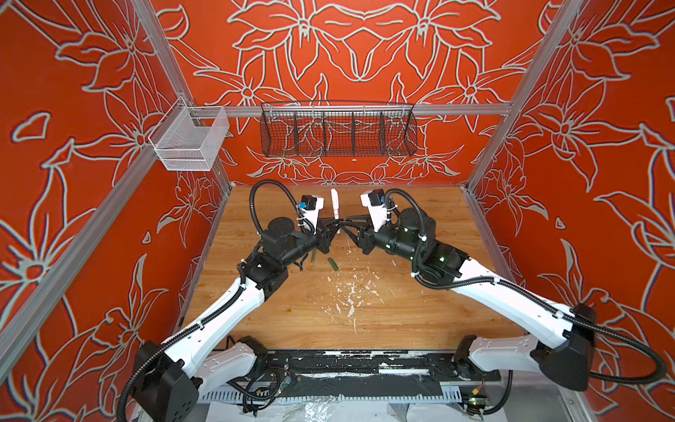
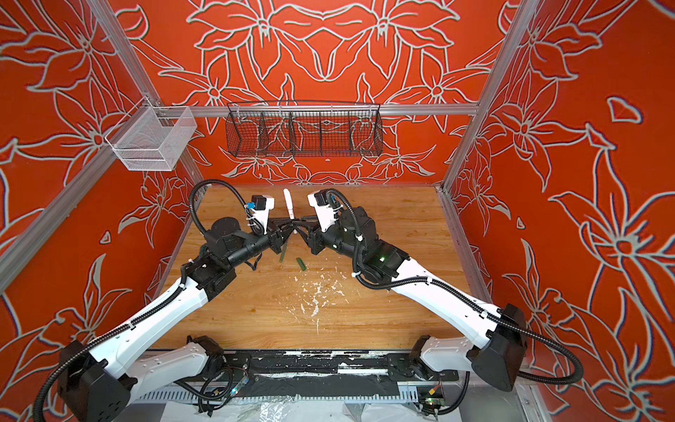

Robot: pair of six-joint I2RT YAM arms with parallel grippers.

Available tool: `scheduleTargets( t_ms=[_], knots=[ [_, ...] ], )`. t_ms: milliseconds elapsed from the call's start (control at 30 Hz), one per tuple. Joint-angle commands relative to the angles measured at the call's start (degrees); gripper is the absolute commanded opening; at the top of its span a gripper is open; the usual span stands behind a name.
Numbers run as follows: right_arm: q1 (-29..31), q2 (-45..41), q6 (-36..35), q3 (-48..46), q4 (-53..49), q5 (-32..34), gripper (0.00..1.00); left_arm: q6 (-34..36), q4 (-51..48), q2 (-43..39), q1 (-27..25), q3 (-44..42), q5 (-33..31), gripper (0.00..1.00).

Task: Insert the pens into the pen caps
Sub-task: 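Lift the capped pink pen with the right gripper while the left gripper releases it, then carry the pink pen with the right gripper and lower it beside the other pens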

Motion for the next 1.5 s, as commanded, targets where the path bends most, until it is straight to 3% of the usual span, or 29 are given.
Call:
scheduleTargets(
  t_ms=[0,500,800,1133,1167,1200,1333,1467],
  knots=[
    [-0.37,1.43,-0.36,2.98,2.73,-0.31,0.31,0.11,2.42,-0.85,-0.55,-0.04,0.83,0.0],
    [-0.72,5.67,0.67,4.92,3.16,2.87,0.26,0.47,2.33,-1.99,-0.77,-0.16,0.68,0.0],
    [-1.12,8.02,1.31,6.84,3.74,0.46,0.26,0.61,2.36,-1.9,-0.84,-0.21,1.09,0.0],
    [-1.19,8.2,2.13,7.64,4.4,-1.87,0.05,0.41,2.23,-1.82,-0.84,-0.21,0.33,0.0],
    [-1.15,8.08,2.29,7.63,4.51,-1.91,0.04,0.32,2.25,-1.82,-0.84,-0.22,-0.05,0.02],
    [-1.16,7.9,2.47,7.6,4.58,-1.78,0.04,-0.1,2.31,-1.81,-0.84,-0.32,-0.81,0.15],
    [-1.34,6.81,2.69,7.13,4.61,1.03,0.02,-0.8,3.54,-2.2,-0.84,-1.28,-2.61,0.5],
    [-3.4,5.7,2.66,6.32,2.85,3.56,0.02,-1.06,3.4,-2.52,-0.84,-1.54,-4.43,0.71]
  ],
)
